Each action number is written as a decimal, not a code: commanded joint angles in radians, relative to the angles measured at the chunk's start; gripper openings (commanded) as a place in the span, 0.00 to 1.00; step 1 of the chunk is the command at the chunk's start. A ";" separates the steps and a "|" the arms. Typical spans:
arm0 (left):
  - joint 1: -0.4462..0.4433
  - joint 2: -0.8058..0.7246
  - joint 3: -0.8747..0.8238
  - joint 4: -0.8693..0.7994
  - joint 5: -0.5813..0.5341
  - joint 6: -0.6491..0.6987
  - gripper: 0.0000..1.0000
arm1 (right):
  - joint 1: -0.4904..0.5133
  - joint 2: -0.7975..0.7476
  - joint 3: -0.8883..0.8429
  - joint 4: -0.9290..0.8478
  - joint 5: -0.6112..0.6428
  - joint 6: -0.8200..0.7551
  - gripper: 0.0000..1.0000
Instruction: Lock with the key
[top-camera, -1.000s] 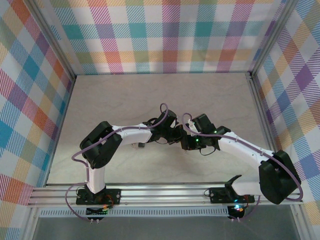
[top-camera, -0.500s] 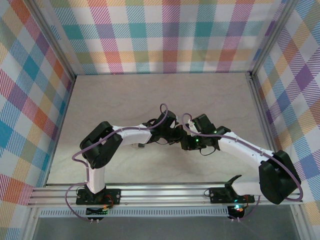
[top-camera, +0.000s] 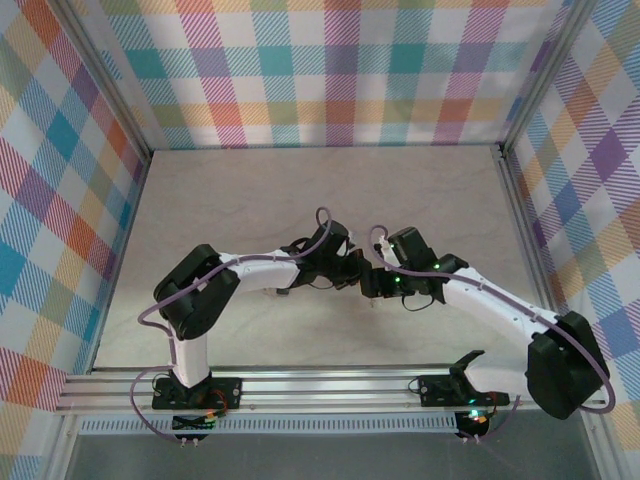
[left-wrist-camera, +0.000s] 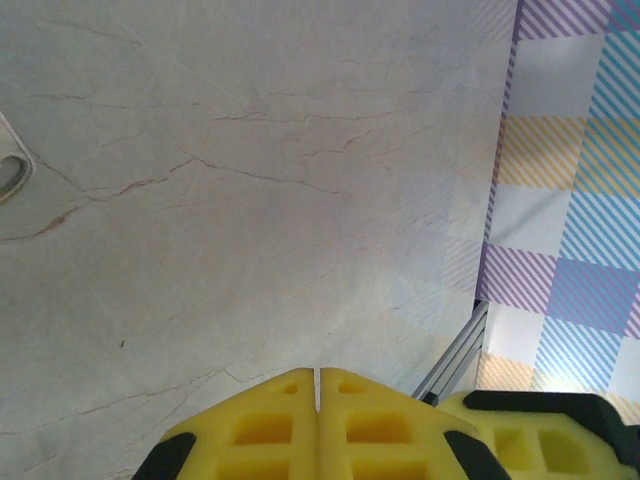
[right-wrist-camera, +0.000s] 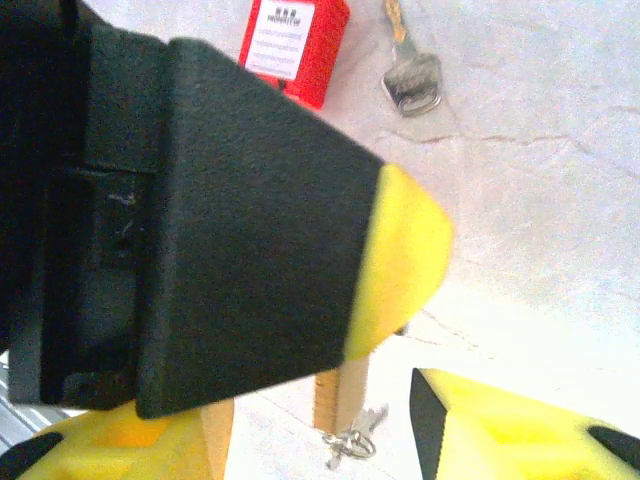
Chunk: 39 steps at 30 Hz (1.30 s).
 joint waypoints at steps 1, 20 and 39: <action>0.028 -0.055 -0.028 0.026 0.008 -0.006 0.00 | 0.001 -0.056 -0.023 0.017 0.047 -0.001 0.54; 0.076 -0.180 -0.167 0.327 -0.003 -0.031 0.00 | -0.002 -0.294 -0.159 0.215 -0.145 0.060 0.71; 0.047 -0.198 -0.123 0.133 -0.044 0.030 0.00 | 0.038 -0.128 -0.026 0.176 0.021 0.002 0.54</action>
